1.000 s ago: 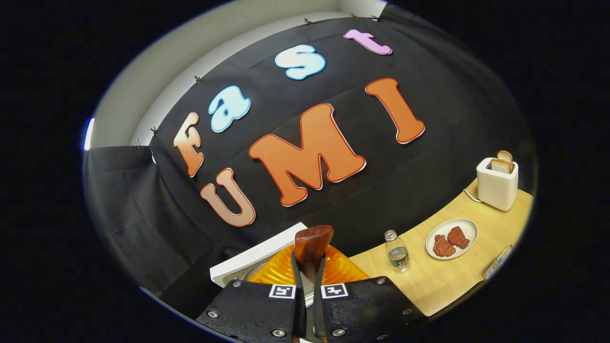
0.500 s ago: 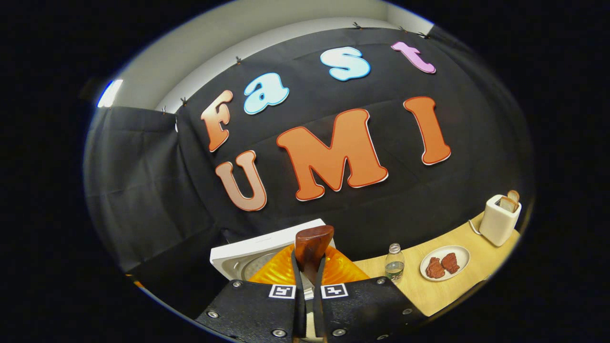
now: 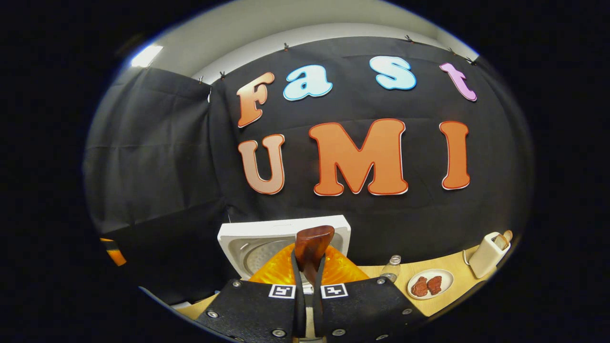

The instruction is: Close the left gripper, press the button to open the rice cooker; take a wooden spoon from the chopstick holder with the right hand, scoop a spoonful of rice and pour it into the rice cooker, then put the wooden spoon back into the chopstick holder.

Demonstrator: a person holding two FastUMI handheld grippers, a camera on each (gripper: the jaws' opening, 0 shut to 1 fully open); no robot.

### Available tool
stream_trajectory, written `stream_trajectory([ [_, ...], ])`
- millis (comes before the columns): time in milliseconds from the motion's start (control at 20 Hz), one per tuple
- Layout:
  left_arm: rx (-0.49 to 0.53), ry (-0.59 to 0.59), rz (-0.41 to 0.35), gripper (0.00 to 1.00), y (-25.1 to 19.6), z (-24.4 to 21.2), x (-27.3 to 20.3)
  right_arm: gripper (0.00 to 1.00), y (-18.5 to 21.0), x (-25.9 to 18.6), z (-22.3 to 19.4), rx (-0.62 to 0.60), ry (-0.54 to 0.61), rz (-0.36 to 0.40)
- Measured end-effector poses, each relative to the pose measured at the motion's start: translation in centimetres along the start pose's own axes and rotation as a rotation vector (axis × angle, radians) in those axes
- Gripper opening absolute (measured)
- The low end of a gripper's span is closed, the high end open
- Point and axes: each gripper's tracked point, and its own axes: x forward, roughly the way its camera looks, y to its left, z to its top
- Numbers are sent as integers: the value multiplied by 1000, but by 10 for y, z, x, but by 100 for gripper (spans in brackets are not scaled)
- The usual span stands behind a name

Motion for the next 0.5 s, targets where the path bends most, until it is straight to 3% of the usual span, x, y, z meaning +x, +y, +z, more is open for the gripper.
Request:
stream_trajectory([
  [200, -16, 5, 8, 100, 3, -2, -3, 5, 1, -6, -5, -19, 9, 11],
  [500, -20, -1, 28, 100, 1, -2, -7, 5, -33, -26, 13, 100, -25, -11],
])
